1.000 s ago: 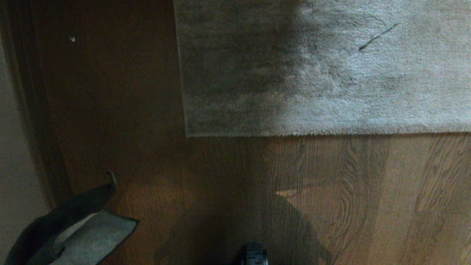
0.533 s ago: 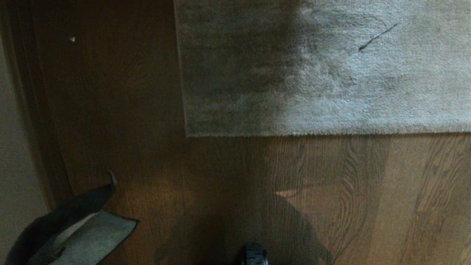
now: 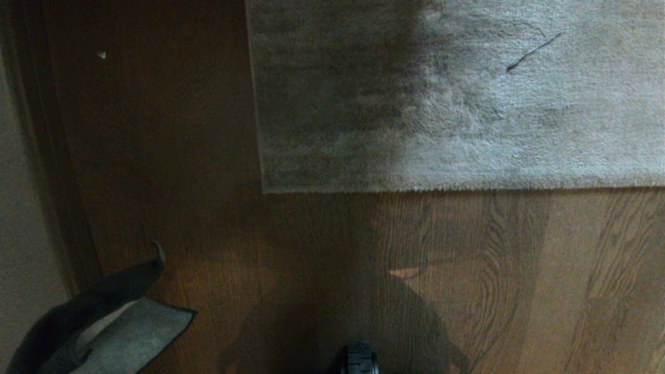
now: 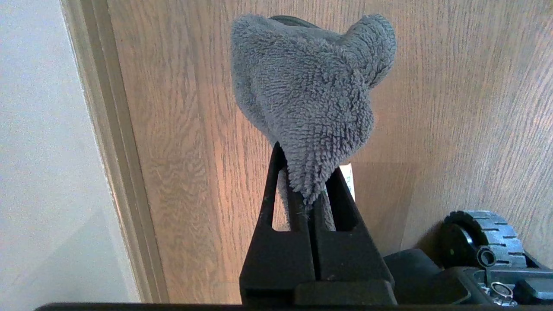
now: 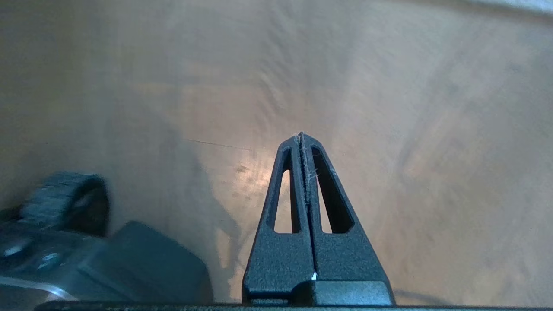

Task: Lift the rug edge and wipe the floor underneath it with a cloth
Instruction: Lift up the carpet

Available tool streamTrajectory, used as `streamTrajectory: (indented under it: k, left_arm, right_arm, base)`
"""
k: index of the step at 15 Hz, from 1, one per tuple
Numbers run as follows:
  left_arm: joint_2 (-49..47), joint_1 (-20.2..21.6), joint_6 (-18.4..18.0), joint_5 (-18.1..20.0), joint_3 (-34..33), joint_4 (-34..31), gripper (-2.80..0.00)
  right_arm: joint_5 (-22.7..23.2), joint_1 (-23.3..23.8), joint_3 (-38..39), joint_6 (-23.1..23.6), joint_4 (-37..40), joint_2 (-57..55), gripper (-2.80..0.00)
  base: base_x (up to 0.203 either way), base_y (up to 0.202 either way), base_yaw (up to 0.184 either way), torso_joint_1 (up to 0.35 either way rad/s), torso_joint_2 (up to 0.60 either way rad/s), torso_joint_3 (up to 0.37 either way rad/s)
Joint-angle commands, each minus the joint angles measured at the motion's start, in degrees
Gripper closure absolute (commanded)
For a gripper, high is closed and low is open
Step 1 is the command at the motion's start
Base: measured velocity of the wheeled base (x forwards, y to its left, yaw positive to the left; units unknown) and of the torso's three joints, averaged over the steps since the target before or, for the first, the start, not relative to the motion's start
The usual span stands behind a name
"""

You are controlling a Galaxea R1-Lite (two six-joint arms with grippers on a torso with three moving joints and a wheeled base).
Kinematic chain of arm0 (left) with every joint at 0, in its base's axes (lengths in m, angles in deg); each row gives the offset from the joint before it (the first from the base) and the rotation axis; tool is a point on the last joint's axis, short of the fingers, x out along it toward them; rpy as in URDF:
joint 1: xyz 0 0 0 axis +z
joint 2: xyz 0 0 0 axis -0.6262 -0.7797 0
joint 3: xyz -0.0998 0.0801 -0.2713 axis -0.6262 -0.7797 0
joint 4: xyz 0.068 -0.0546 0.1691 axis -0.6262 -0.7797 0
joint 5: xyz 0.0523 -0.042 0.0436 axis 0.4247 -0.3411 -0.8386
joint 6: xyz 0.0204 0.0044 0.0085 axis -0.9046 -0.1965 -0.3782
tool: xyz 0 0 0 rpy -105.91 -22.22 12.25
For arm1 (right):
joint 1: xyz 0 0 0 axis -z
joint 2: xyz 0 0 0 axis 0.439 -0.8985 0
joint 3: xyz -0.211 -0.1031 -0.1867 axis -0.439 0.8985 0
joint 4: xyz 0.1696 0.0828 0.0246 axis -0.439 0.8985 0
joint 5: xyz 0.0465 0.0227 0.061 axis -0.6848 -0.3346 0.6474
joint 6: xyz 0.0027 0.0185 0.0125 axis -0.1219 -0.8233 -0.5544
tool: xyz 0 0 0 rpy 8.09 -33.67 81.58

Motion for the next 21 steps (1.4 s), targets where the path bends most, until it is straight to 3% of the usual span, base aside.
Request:
streamTrajectory:
  k: [1, 5, 7, 10, 13, 16, 19, 21]
  left_arm:
    - [0.00, 0.00, 0.05, -0.06, 0.01, 0.04, 0.00]
    - [0.00, 0.00, 0.05, -0.06, 0.01, 0.04, 0.00]
    - [0.00, 0.00, 0.05, -0.06, 0.01, 0.04, 0.00]
    - [0.00, 0.00, 0.05, -0.05, 0.01, 0.04, 0.00]
    - [0.00, 0.00, 0.05, -0.06, 0.01, 0.04, 0.00]
    - [0.00, 0.00, 0.05, -0.06, 0.01, 0.04, 0.00]
    - [0.00, 0.00, 0.05, -0.06, -0.07, 0.04, 0.00]
    - [0.00, 0.00, 0.05, -0.06, 0.01, 0.04, 0.00]
  right_arm:
    - [3.43, -0.92, -1.74, 0.92, -3.59, -9.69, 0.00]
    - [13.49, -1.81, -10.82, 2.75, -9.66, -28.54, 0.00]
    - [17.65, -2.72, -16.27, 1.02, -10.76, -36.80, 0.00]
    - [20.17, -8.35, -21.50, -5.33, -12.30, -48.25, 0.00]
    - [19.23, -17.24, -24.08, -15.08, -17.97, -59.26, 0.00]
    - [8.97, -29.51, -28.77, -26.70, -22.42, -71.70, 0.00]
    - [-10.11, -39.75, -34.32, -36.44, -28.25, -84.00, 0.00]
    - [-19.64, -45.88, -35.96, -43.16, -29.59, -87.45, 0.00]
  base:
    - [0.000, 0.000, 0.000, 0.000, 0.00, 0.000]
    - [0.000, 0.000, 0.000, 0.000, 0.00, 0.000]
    - [0.000, 0.000, 0.000, 0.000, 0.00, 0.000]
    - [0.000, 0.000, 0.000, 0.000, 0.00, 0.000]
    - [0.000, 0.000, 0.000, 0.000, 0.00, 0.000]
    - [0.000, 0.000, 0.000, 0.000, 0.00, 0.000]
    - [0.000, 0.000, 0.000, 0.000, 0.00, 0.000]
    - [0.000, 0.000, 0.000, 0.000, 0.00, 0.000]
